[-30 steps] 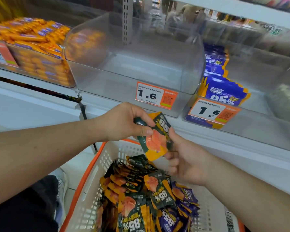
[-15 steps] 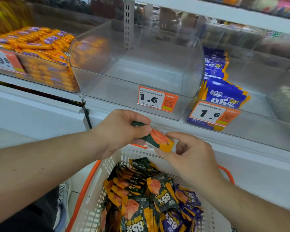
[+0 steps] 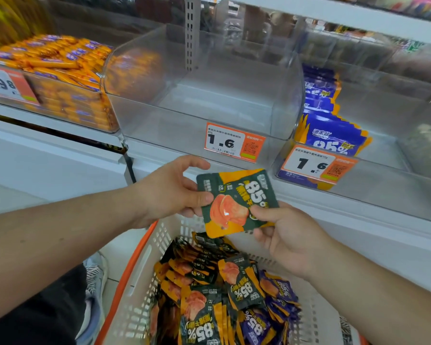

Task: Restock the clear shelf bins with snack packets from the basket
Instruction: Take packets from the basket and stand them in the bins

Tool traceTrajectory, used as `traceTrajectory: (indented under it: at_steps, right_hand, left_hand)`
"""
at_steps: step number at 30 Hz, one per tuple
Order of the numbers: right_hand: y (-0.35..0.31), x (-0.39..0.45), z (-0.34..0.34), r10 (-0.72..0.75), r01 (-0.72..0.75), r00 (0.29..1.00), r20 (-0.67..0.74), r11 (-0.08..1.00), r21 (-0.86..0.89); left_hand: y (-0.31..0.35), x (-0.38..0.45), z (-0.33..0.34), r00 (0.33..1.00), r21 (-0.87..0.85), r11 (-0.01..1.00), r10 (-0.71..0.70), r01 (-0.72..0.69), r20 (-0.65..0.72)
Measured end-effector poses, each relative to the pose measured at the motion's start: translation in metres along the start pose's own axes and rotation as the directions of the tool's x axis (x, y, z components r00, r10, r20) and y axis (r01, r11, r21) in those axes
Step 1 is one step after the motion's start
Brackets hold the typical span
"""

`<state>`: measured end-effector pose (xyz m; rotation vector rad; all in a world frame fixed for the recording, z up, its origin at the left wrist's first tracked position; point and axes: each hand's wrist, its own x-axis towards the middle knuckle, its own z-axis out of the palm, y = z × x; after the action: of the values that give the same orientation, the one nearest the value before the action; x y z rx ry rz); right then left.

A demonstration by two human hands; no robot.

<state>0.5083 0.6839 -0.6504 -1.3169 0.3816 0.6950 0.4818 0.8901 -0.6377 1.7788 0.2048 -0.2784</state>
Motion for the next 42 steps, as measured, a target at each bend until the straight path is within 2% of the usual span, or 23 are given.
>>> traceTrajectory:
  at_steps: [3,5,8,11,14,16,20,22,25,30,32,33,35,36,37,39,41,42]
  right_hand:
    - [0.000,-0.001,0.001,-0.059,0.060,0.998,-0.022,0.997,0.042]
    - [0.000,-0.004,0.003,-0.060,0.061,0.998,-0.019,0.994,0.088]
    - [-0.004,-0.007,0.002,-0.017,0.017,1.000,-0.001,0.986,0.166]
    - [-0.010,-0.008,-0.001,0.021,-0.032,0.994,0.109,0.994,0.103]
    - [-0.016,-0.006,-0.004,0.007,-0.018,0.988,0.153,0.998,0.066]
    - [-0.017,-0.006,-0.002,0.013,-0.029,0.986,0.168,0.995,0.095]
    - [-0.014,-0.008,0.003,0.015,-0.040,0.979,0.203,0.992,0.122]
    - [-0.014,-0.008,0.006,0.009,-0.037,0.979,0.201,0.990,0.135]
    - [-0.013,-0.007,0.008,-0.009,-0.015,0.983,0.182,0.992,0.129]
    - [-0.010,-0.004,0.008,-0.026,0.008,0.987,0.160,0.994,0.107]
    - [-0.011,-0.004,0.007,-0.044,0.028,0.986,0.161,0.995,0.101]
    - [-0.011,-0.004,0.006,-0.062,0.050,0.986,0.156,0.995,0.082]
    - [-0.014,-0.003,0.006,-0.122,0.123,0.983,0.138,0.992,0.000]
    - [-0.016,-0.002,0.005,-0.158,0.166,0.979,0.126,0.985,-0.054]
    - [-0.018,-0.002,0.005,-0.194,0.208,0.974,0.119,0.972,-0.114]
    - [-0.023,-0.001,0.006,-0.269,0.292,0.955,0.127,0.926,-0.239]
    - [-0.029,0.000,0.010,-0.336,0.373,0.928,0.164,0.845,-0.382]
    - [-0.032,0.000,0.014,-0.362,0.408,0.913,0.188,0.788,-0.462]
  left_hand:
    - [-0.003,0.000,0.008,0.997,-0.040,0.997,0.057,-0.059,-0.045]
    - [-0.002,0.001,0.009,0.972,0.047,0.985,0.171,-0.166,-0.159]
    - [0.001,0.001,0.008,0.916,0.245,0.922,0.350,-0.300,-0.194]
    - [0.005,-0.001,0.005,0.863,0.508,0.795,0.473,-0.331,-0.177]
    - [0.005,0.002,0.001,0.746,0.677,0.601,0.656,-0.425,-0.113]
    - [0.002,0.007,-0.003,0.661,0.731,0.497,0.746,-0.468,-0.084]
    - [0.002,0.013,-0.008,0.537,0.766,0.378,0.842,-0.520,-0.051]
    - [0.003,0.016,-0.012,0.496,0.790,0.309,0.869,-0.530,-0.007]
    - [0.005,0.020,-0.013,0.508,0.816,0.264,0.861,-0.514,0.041]
    - [0.004,0.027,-0.014,0.512,0.792,0.288,0.858,-0.538,0.036]
    - [0.004,0.027,-0.014,0.549,0.773,0.336,0.835,-0.539,0.020]
    - [0.005,0.026,-0.015,0.598,0.750,0.401,0.801,-0.526,-0.009]
    - [0.008,0.020,-0.018,0.739,0.665,0.604,0.664,-0.439,-0.115]
    - [0.010,0.016,-0.021,0.804,0.585,0.711,0.572,-0.389,-0.161]
    - [0.013,0.011,-0.027,0.841,0.484,0.800,0.499,-0.355,-0.207]
    - [0.018,0.005,-0.040,0.853,0.303,0.899,0.409,-0.316,-0.324]
    - [0.022,0.003,-0.050,0.822,0.300,0.903,0.412,-0.309,-0.393]
    - [0.025,0.004,-0.052,0.831,0.308,0.902,0.408,-0.303,-0.378]
